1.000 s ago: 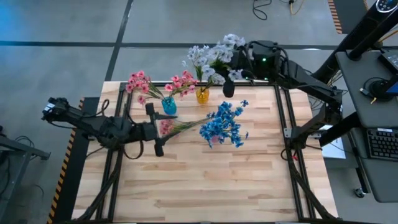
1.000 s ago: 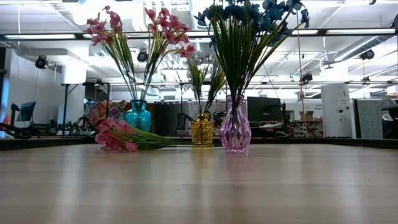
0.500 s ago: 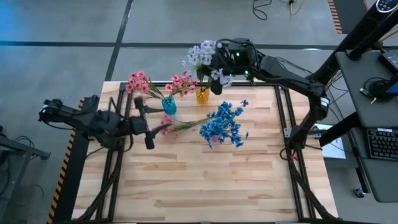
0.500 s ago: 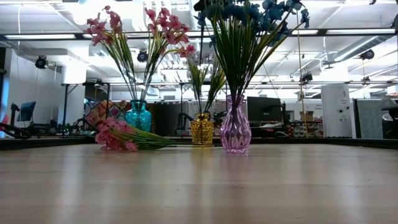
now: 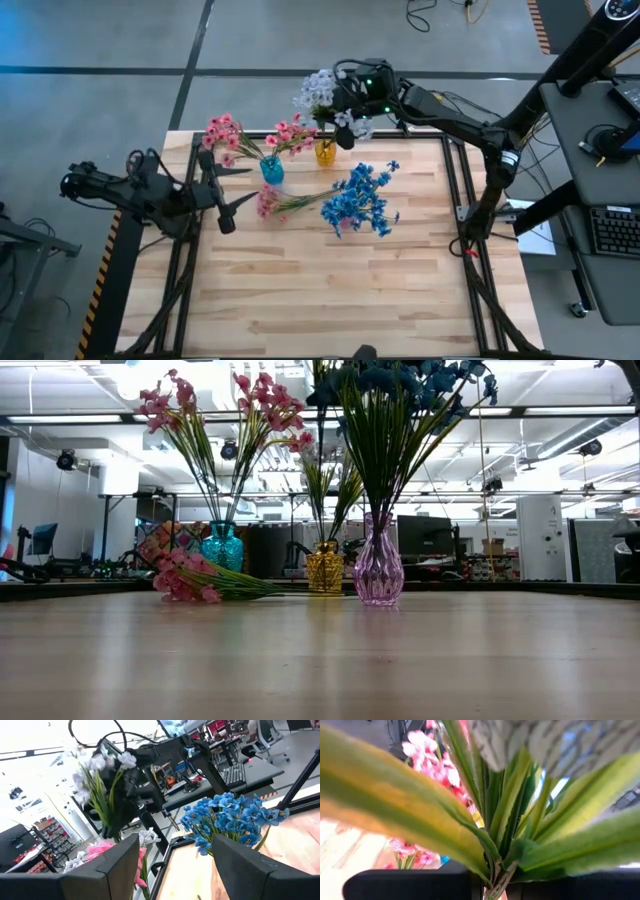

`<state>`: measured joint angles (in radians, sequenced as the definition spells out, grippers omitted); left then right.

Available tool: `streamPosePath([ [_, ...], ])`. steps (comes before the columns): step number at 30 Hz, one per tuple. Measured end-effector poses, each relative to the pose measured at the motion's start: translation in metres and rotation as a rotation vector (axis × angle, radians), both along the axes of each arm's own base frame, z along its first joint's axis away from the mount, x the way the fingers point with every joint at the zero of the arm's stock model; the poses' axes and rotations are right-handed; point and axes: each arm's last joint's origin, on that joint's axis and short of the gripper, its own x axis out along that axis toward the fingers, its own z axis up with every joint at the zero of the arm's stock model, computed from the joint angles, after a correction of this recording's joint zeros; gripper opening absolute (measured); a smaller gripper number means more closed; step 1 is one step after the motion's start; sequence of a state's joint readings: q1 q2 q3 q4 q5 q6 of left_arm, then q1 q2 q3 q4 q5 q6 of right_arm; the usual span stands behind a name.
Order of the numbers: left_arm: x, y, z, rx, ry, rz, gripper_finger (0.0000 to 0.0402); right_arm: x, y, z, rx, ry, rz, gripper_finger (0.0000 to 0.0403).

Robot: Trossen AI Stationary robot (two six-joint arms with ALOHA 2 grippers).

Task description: Sort flowers into vase by color

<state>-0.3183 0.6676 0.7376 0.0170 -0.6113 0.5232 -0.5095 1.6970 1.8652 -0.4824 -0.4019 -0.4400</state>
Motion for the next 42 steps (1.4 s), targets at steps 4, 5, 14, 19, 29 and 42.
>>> streamPosePath([
  [4,-0.004,0.001,0.001,-0.005,-0.013,0.004,0.023,0.003,-0.004,-0.006,0.01,0.017,-0.005,0.0034],
  [5,-0.005,0.002,0.002,-0.008,-0.017,0.006,0.023,0.003,-0.004,-0.007,0.01,0.016,-0.007,0.0034],
  [14,-0.01,0.005,0.004,-0.053,-0.044,0.051,0.023,0.001,-0.014,-0.008,0.099,0.021,-0.243,0.0033],
  [19,-0.011,0.005,-0.001,-0.059,-0.034,0.075,0.023,0.002,-0.015,-0.005,0.123,-0.019,-0.271,0.0033],
  [29,-0.015,0.007,-0.004,-0.082,-0.041,0.081,0.023,0.006,-0.017,-0.024,0.152,-0.014,-0.28,0.0033],
  [42,-0.023,0.01,-0.006,-0.094,-0.029,0.08,0.023,0.009,-0.014,-0.035,0.177,-0.014,-0.165,0.0033],
])
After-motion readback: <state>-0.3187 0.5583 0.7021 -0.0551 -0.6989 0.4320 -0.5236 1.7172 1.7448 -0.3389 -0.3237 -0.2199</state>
